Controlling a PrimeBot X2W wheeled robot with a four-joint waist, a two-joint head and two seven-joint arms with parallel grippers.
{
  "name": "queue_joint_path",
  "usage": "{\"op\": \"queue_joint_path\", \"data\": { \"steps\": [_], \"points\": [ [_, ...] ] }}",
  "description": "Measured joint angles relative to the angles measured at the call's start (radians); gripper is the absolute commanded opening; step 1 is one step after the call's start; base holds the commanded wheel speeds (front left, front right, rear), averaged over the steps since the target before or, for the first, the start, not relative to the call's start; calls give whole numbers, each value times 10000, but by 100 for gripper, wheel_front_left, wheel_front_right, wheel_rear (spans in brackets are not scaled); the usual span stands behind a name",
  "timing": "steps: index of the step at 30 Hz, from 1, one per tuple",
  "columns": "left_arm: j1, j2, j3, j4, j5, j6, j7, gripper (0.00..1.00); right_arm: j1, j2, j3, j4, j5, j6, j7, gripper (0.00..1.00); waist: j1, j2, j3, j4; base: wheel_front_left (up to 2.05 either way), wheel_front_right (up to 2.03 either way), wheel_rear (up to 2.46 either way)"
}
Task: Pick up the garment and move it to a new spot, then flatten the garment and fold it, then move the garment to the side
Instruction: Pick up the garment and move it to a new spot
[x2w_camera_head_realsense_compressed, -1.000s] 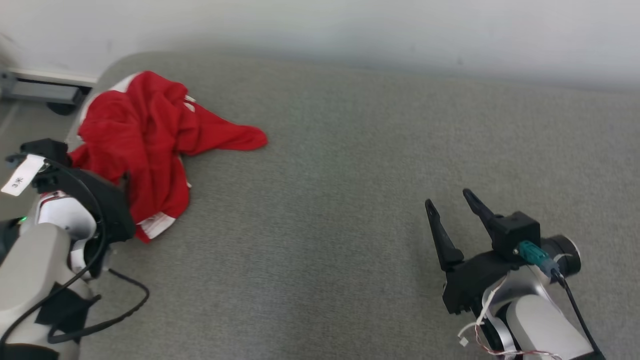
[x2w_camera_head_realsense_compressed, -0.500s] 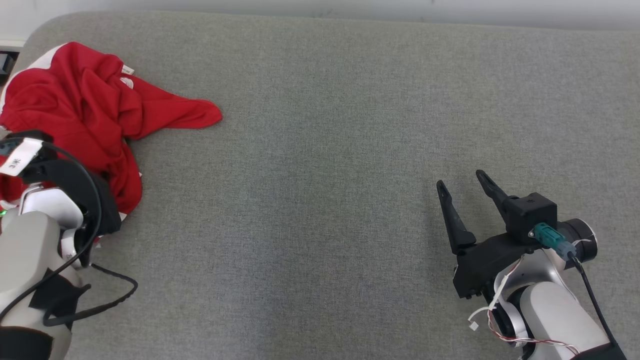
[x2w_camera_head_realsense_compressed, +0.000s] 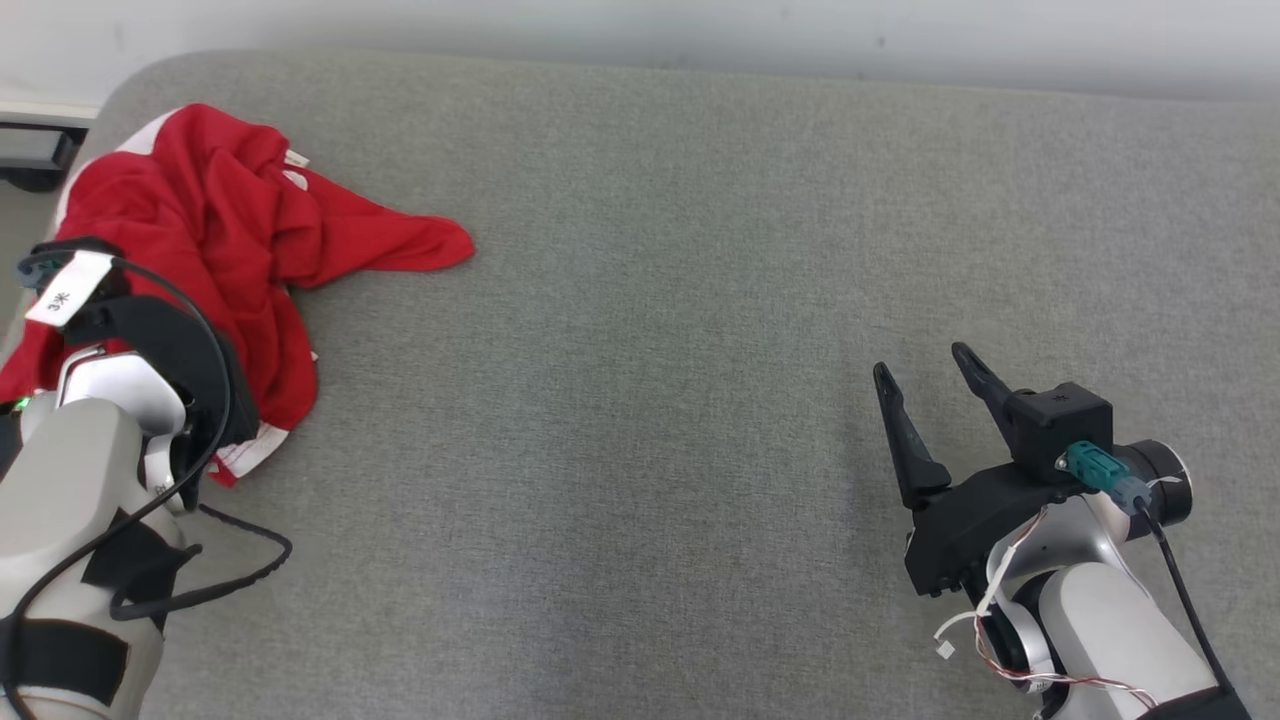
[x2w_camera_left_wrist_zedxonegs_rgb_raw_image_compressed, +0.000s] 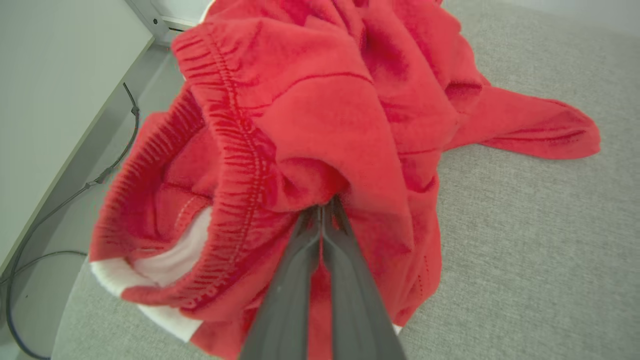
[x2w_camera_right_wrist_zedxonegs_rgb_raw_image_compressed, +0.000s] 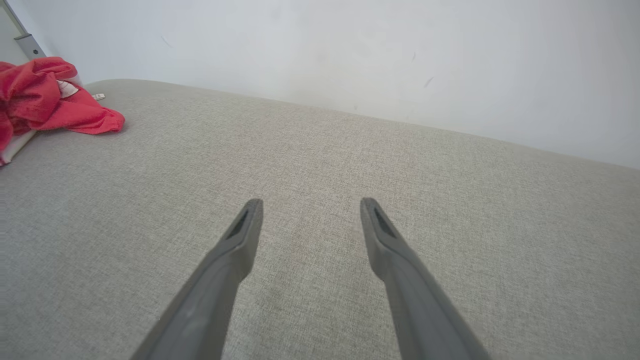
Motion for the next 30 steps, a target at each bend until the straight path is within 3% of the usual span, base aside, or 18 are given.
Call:
{"op": "queue_joint_path", "data": {
  "steps": [13,22,30],
  "points": [
    [-999,-330,-468,125,474,-303,-834,0,21,454,77,702,132,0,-54,100,-1,-1,-1026,383,0,0,0],
    [-1398,-1231,-874,-125,619,-777,-1649,0,439,815,107,1152,384,0,-268,100,-2,-1,-2215,397,0,0,0],
    [-1838,-2387,-1099,-510,621,-1043,-2050,0,904,805,-90,1189,493,0,-368,100,-2,-2,-2879,-120,0,0,0]
  ]
}}
